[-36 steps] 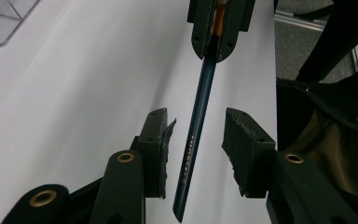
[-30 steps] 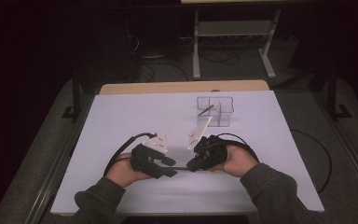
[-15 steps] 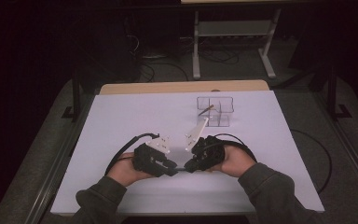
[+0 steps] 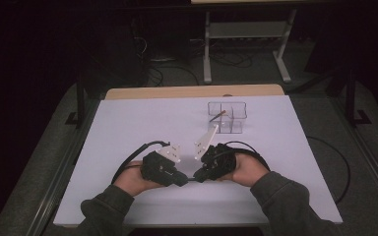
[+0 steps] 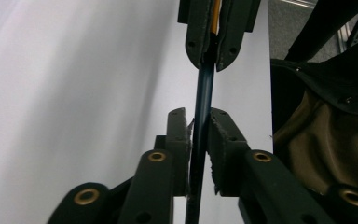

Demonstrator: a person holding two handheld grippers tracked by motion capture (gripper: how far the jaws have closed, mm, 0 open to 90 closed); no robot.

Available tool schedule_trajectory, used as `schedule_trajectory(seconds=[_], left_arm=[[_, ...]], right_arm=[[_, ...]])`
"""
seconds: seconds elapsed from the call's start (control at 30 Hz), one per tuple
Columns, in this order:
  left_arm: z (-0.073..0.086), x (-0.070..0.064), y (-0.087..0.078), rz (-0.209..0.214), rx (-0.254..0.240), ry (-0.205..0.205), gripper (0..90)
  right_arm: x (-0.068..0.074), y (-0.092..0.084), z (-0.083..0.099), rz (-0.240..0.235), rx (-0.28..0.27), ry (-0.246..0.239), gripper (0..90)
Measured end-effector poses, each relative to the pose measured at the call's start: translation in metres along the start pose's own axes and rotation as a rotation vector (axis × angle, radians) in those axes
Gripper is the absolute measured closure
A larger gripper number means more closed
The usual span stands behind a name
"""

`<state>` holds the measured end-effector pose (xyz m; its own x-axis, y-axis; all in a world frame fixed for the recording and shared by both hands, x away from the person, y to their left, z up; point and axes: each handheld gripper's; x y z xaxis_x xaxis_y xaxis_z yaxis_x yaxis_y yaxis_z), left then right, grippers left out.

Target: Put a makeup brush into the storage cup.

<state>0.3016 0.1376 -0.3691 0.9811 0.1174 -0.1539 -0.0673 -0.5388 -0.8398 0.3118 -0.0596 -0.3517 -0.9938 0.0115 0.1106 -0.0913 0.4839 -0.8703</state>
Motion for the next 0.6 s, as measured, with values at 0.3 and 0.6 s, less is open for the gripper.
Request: schedule_trajectory(seconds=[0.3,0.6], left_arm=[[0.0000,-0.0019,0.0005,0.006,0.004,0.005,83.2],[0.0029,-0.0003,-0.0015,-0.016,-0.006,-0.008,83.7]], right_arm=[[0.0005,0.0006,-0.0003,0.014,0.003,-0.013,82.3],[-0.0025,0.0002,0.0012,0.029,-0.014,0.005,71.8]])
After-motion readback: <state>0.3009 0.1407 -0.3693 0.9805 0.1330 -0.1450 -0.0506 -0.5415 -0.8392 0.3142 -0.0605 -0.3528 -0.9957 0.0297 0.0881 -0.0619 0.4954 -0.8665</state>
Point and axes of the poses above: each handheld gripper's, and its own axes: y roughly forward along the jaws, z roughly out of its underside, x roughly to its left, and after that the axes turned 6 degrees about x, right-handed
